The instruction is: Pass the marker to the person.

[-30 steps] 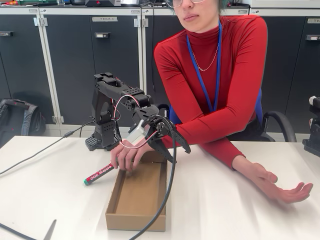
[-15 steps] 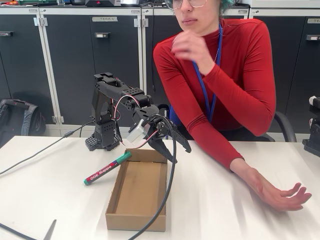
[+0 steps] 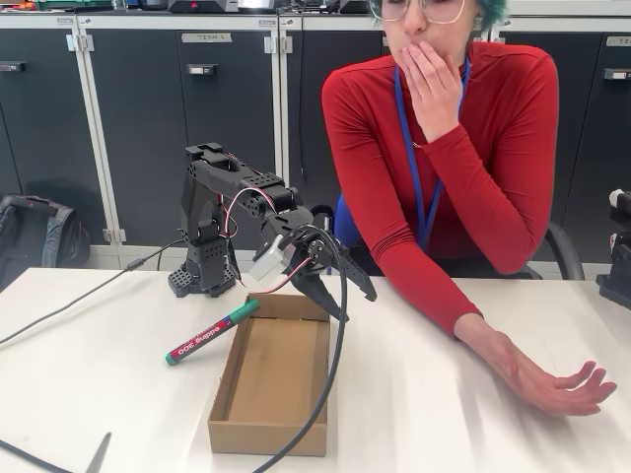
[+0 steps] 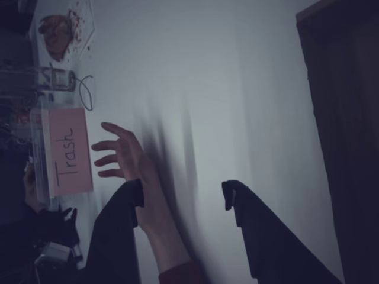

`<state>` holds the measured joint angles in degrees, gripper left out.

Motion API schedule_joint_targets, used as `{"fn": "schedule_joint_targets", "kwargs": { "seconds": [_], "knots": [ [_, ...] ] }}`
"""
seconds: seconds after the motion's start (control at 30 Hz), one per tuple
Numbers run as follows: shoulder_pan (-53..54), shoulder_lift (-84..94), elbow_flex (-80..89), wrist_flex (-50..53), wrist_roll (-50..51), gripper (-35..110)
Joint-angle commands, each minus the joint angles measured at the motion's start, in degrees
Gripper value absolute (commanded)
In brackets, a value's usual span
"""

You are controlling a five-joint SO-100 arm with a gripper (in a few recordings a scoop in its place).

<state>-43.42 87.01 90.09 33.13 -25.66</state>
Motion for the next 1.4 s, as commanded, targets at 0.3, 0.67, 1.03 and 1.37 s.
{"fn": "schedule_joint_targets", "kwargs": {
  "seconds": [0.3,0.67,1.03,1.37],
  "knots": [
    [0.7,4.4,-0.4,-0.9,-0.5,30],
    [0.8,4.2,-0.5,-1.6,-0.6,30],
    [0.7,4.2,-0.3,-1.8,-0.5,30],
    [0.9,4.2,0.3,-1.9,-0.5,30]
  ]
}}
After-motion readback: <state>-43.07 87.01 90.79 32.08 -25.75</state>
